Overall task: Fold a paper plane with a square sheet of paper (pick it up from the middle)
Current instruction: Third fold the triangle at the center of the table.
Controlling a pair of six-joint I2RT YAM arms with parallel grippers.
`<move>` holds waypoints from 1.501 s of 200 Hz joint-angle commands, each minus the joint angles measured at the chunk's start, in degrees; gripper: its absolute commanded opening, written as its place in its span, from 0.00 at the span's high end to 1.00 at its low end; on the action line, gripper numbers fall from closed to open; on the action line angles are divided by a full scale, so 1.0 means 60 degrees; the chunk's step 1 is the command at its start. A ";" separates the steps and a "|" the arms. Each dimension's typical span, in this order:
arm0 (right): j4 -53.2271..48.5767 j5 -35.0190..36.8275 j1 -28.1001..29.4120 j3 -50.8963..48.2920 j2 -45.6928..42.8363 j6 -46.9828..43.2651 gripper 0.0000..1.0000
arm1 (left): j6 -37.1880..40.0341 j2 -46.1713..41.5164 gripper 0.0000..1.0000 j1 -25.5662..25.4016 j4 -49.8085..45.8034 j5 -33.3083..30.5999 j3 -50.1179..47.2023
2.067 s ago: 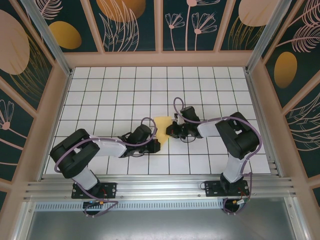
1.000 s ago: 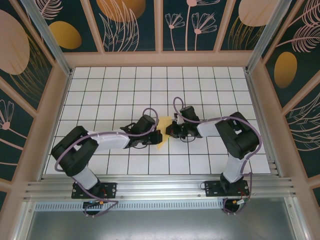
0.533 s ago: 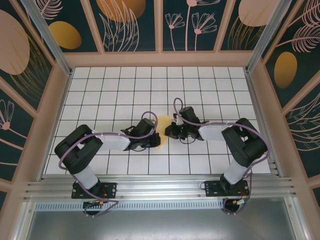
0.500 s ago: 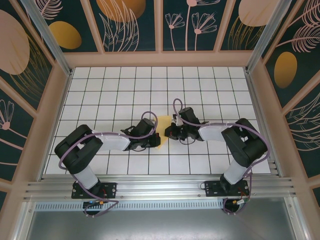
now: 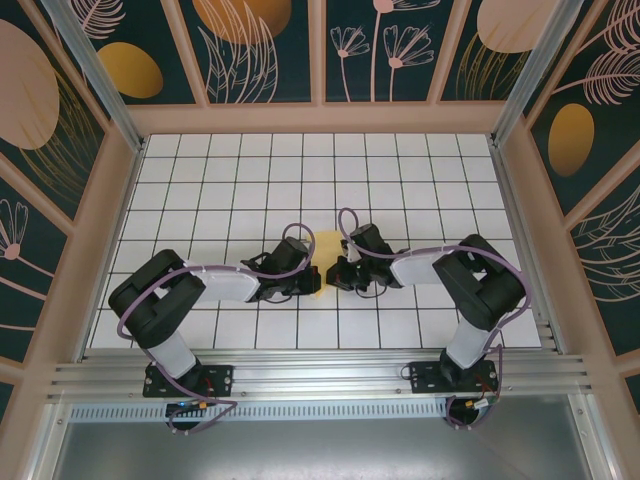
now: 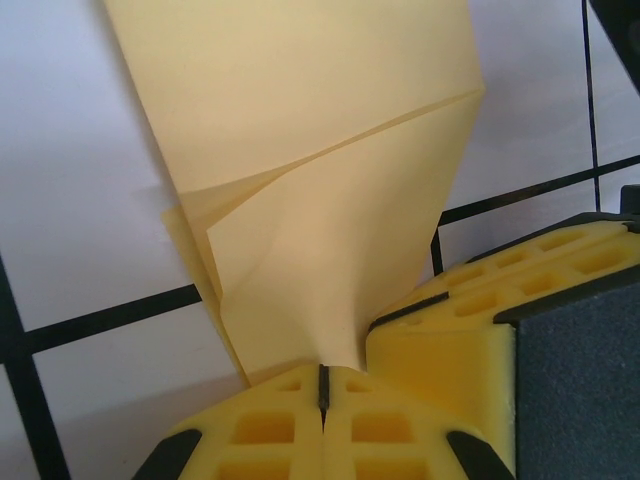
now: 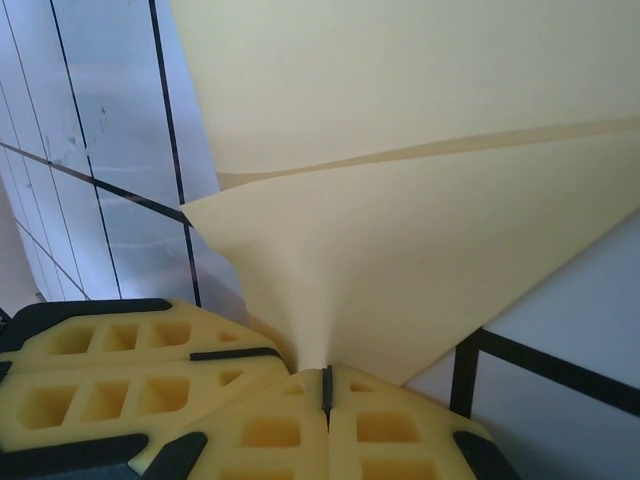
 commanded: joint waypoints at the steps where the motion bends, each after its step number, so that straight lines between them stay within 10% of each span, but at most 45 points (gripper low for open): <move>1: -0.0631 0.0833 0.0025 0.0277 0.0232 -0.0103 0.95 | 0.0239 0.0162 1.00 0.0033 -0.0775 -0.0170 -0.0290; 174: 0.0358 -0.0376 -0.2194 0.0127 0.0426 -0.0745 0.93 | 0.0460 0.0533 1.00 0.0034 -0.0806 -0.0171 -0.0734; 300: 0.0402 -0.0292 0.0053 -0.0644 -0.0656 -0.0028 0.94 | 0.0495 0.0436 1.00 0.0021 -0.0921 -0.0127 -0.0520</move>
